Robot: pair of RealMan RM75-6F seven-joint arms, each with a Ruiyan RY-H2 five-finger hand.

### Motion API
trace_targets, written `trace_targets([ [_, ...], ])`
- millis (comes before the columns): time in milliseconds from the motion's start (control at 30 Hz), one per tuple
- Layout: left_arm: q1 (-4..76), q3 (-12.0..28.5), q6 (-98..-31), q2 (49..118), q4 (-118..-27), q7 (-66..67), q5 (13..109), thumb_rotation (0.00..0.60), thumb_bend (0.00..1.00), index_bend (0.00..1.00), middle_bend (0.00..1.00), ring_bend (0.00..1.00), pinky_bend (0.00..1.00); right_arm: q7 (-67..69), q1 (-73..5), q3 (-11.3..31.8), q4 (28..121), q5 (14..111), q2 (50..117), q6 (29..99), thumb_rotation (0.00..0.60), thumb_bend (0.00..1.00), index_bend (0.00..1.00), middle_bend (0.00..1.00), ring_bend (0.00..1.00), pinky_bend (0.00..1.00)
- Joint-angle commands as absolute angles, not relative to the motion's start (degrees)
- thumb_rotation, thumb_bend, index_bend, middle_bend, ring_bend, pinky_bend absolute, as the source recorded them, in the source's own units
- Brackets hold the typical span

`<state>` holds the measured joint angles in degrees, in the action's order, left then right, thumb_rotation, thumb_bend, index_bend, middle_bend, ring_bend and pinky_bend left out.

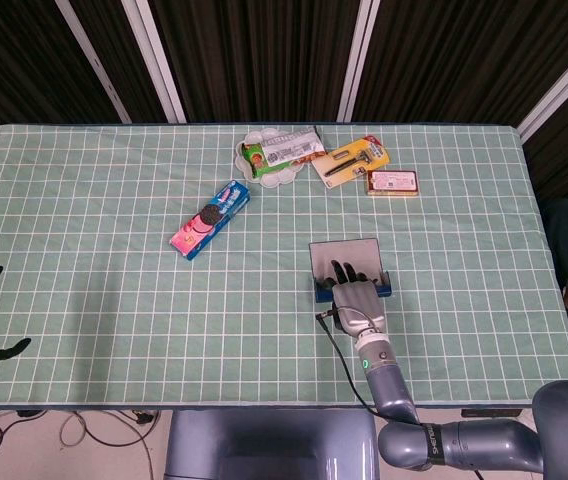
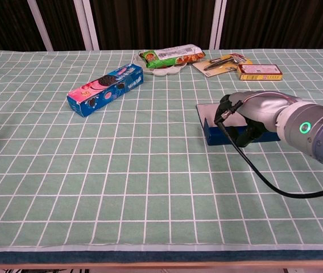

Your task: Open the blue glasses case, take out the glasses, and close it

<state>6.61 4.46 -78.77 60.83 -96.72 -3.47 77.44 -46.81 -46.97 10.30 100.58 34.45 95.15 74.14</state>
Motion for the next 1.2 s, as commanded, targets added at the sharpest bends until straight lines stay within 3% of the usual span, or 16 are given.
trace_targets([
  [33, 6.6, 4.4, -78.8, 60.8, -96.7, -3.5, 77.5, 0.6, 0.03, 0.0, 0.0, 0.0, 0.0, -45.9, -46.7, 10.1, 100.2, 37.1, 95.2, 74.4, 0.6, 0.74, 0.26, 0.0, 0.0, 0.19],
  [600, 6.6, 4.4, -78.7, 60.8, -96.8, -3.6, 77.5, 0.6, 0.03, 0.0, 0.0, 0.0, 0.0, -47.6, -45.4, 8.9, 98.8, 37.2, 95.9, 74.0, 0.6, 0.74, 0.26, 0.0, 0.0, 0.19],
  [1200, 6.6, 4.2, -78.7, 60.7, -97.0, -3.7, 77.7, 0.6, 0.03, 0.0, 0.0, 0.0, 0.0, -49.5, -41.4, 4.0, 104.1, 42.6, 94.6, 77.6, 0.6, 0.75, 0.31, 0.0, 0.0, 0.19],
])
